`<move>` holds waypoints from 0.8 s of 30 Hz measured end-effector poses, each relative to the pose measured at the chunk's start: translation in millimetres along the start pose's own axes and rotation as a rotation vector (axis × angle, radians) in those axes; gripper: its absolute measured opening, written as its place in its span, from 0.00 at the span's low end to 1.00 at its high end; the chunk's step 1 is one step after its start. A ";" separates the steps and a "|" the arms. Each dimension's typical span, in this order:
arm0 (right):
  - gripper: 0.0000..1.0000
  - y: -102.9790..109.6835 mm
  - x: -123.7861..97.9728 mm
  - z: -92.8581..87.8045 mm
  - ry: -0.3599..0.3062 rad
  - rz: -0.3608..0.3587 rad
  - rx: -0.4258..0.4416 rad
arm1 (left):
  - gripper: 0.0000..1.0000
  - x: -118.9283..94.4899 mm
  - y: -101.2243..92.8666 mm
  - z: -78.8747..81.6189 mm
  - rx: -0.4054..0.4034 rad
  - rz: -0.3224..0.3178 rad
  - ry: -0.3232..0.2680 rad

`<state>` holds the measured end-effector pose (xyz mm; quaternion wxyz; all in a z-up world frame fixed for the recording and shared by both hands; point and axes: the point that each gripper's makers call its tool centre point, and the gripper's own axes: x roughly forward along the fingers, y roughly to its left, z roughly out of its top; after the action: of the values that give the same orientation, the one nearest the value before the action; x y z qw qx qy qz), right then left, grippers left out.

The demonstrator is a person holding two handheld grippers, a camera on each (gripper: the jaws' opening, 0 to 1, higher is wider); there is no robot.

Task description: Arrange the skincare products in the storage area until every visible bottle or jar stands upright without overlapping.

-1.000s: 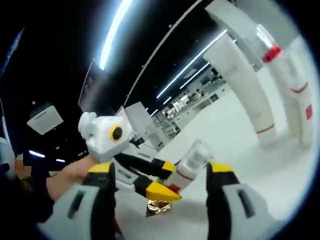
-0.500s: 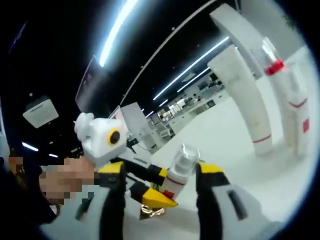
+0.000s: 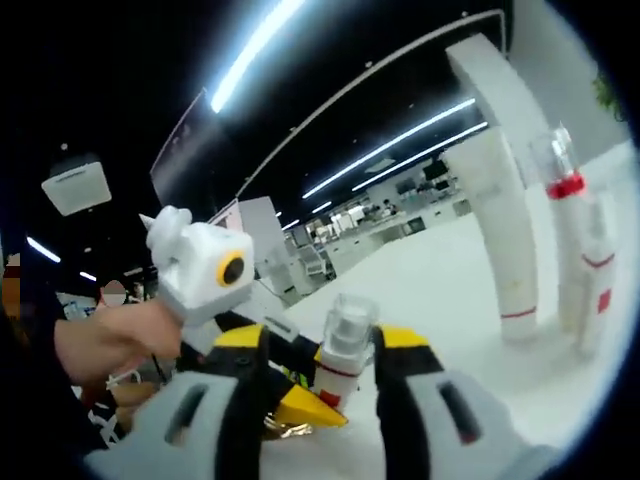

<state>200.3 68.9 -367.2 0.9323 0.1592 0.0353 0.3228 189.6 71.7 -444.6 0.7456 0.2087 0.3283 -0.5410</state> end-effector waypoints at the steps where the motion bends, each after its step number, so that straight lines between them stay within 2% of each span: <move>1: 0.39 0.5 0.2 0.2 0.000 0.001 -0.003 | 0.20 0.3 -0.2 -0.4 0.001 -0.001 0.001; 24: 0.28 3.6 2.5 4.5 -0.023 0.003 -0.030 | 0.20 0.2 1.9 1.3 0.000 -0.009 -0.005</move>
<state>200.9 72.0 -361.7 0.9344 0.1489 0.0196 0.3230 191.8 71.3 -444.0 0.7440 0.2058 0.3275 -0.5449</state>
